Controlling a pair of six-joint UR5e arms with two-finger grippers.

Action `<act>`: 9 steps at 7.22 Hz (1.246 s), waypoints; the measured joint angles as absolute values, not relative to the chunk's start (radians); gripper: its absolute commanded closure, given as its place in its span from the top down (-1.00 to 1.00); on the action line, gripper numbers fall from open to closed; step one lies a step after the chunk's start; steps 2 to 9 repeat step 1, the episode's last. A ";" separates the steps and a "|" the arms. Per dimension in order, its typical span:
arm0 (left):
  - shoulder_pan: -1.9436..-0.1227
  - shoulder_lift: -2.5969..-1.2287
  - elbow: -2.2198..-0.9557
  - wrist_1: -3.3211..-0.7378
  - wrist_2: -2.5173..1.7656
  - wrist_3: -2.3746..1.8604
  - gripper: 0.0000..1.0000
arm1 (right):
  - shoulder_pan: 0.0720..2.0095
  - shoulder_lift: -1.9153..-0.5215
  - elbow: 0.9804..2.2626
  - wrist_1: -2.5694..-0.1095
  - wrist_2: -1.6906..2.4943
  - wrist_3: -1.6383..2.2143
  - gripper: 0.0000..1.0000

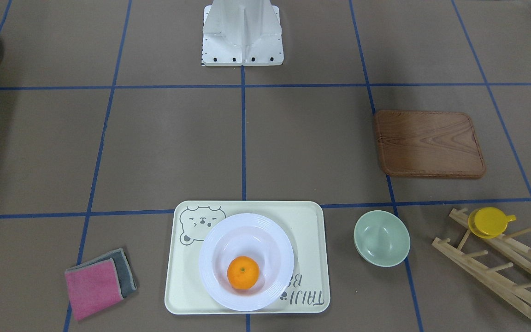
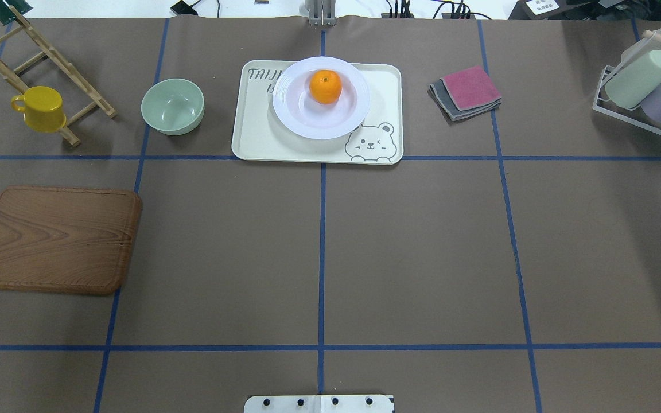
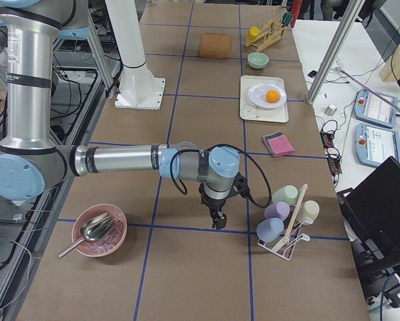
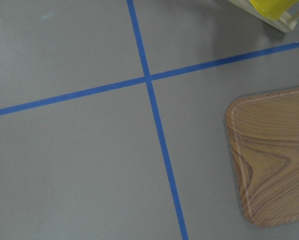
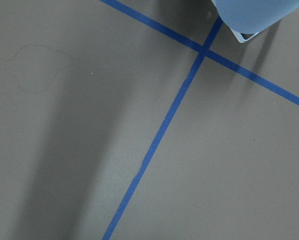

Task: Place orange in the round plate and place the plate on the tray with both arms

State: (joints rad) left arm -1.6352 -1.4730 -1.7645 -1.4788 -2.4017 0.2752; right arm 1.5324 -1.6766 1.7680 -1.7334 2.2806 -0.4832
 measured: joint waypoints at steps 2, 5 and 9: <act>-1.635 -1.473 -1.766 -1.479 -2.402 0.275 1.00 | 1.532 -1.677 1.768 -1.733 2.281 -0.483 1.00; -1.635 -1.473 -1.766 -1.479 -2.402 0.275 1.00 | 1.532 -1.677 1.768 -1.733 2.281 -0.483 1.00; -1.635 -1.473 -1.766 -1.479 -2.402 0.275 1.00 | 1.532 -1.677 1.768 -1.733 2.281 -0.483 1.00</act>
